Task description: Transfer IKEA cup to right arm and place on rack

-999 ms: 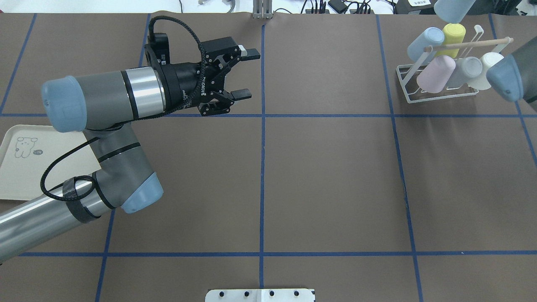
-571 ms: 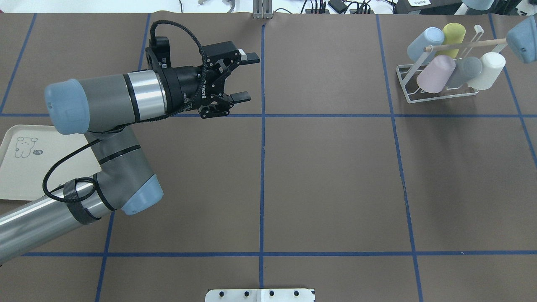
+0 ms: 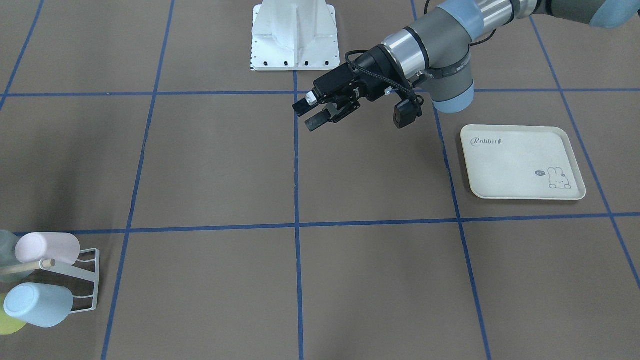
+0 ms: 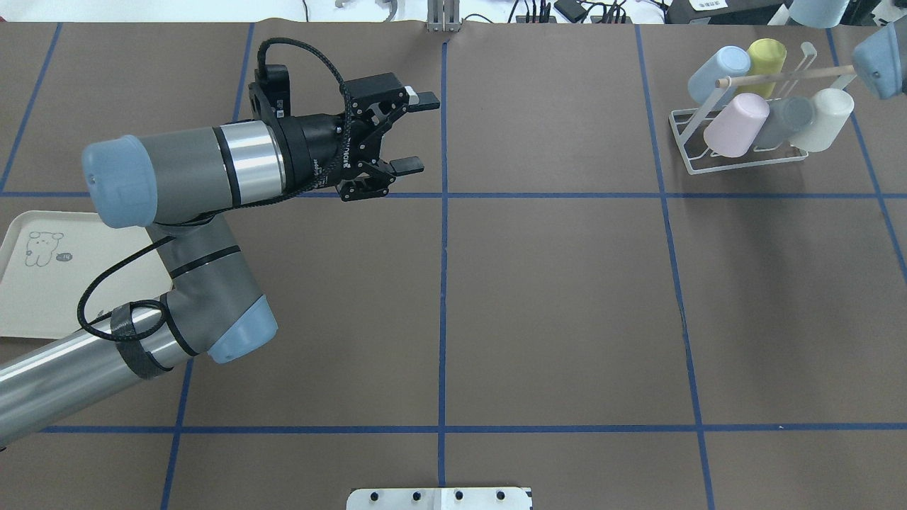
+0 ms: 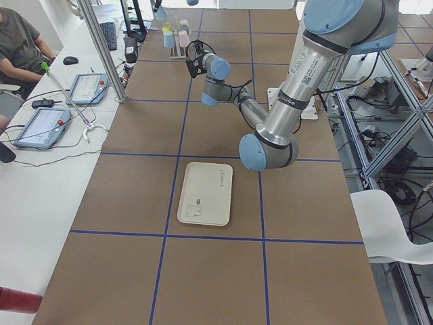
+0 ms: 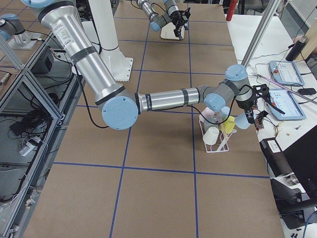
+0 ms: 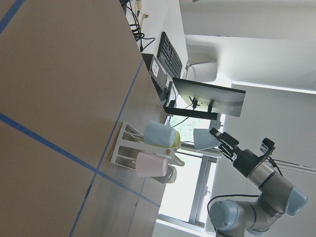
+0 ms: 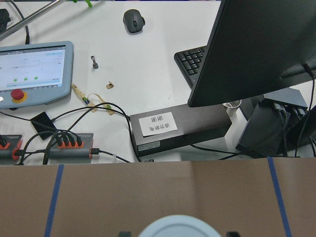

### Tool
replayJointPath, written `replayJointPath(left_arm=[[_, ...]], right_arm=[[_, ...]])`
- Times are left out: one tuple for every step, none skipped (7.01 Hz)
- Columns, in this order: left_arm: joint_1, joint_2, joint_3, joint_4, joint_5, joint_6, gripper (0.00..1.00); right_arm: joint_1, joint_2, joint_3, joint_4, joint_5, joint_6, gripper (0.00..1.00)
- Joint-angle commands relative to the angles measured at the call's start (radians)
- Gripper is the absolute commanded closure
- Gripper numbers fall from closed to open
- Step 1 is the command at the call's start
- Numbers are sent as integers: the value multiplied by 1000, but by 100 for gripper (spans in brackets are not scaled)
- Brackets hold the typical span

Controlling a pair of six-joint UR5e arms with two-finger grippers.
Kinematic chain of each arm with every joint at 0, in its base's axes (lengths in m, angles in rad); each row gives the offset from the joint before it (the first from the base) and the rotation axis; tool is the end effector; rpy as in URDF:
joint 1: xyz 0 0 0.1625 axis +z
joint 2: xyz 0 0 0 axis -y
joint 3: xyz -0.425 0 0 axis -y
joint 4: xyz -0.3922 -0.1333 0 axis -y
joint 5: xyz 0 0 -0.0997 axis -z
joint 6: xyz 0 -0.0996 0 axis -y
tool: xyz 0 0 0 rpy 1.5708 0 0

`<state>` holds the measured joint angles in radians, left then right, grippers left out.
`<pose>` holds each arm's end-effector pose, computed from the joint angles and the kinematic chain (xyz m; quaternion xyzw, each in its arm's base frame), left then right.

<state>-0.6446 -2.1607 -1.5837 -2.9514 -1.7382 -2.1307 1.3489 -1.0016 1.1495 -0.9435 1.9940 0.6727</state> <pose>0.4171 -0.4595 0.1626 -0.0104 0.8352 -0.2513 0.4890 -0.0753 -0.7536 0.4578 0.2491 -0.3352 0.1249 0.9000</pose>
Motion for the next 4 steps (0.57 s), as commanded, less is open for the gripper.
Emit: replayJointPath(left_arm=[[0, -1, 1, 0, 2, 0, 1], [0, -1, 2, 0, 2, 0, 1], [0, -1, 1, 0, 2, 0, 1], [0, -1, 2, 0, 2, 0, 1]], right_arm=[[-5, 0, -20, 0, 0, -4, 100], [-7, -2, -27, 0, 2, -2, 100], [-7, -8, -27, 2, 3, -2, 100], [-7, -15, -25, 2, 5, -2, 100]])
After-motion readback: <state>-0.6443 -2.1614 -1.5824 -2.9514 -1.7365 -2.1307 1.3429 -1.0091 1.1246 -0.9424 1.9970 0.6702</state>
